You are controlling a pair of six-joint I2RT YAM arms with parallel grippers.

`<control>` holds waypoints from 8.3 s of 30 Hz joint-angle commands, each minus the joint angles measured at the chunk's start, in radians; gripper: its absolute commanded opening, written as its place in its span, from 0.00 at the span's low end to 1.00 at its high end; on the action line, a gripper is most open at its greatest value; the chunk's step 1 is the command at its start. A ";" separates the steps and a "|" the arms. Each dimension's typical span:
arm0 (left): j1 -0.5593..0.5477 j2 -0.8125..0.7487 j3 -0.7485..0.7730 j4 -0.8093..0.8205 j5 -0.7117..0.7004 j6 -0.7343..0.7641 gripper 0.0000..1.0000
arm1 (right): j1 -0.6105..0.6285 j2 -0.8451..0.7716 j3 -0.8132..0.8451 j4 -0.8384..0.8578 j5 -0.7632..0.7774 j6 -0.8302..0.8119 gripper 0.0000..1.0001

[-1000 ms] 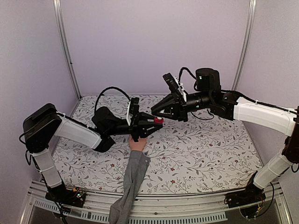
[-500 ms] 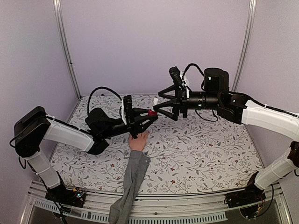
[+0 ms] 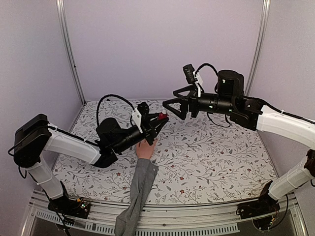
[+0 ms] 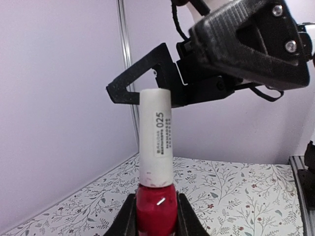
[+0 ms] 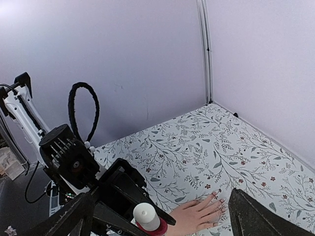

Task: Paint the nails
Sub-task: Unscrew the nail polish bottle.

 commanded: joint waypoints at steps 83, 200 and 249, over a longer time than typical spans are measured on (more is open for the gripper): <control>0.051 0.030 0.056 0.106 0.381 -0.183 0.00 | 0.046 0.056 -0.012 0.098 -0.133 -0.030 0.00; -0.016 0.043 0.153 -0.100 -0.168 -0.065 0.00 | 0.011 0.106 0.030 0.091 0.158 0.234 0.35; 0.091 0.097 0.190 0.148 0.808 -0.430 0.00 | 0.012 0.047 -0.034 0.173 -0.452 -0.113 0.00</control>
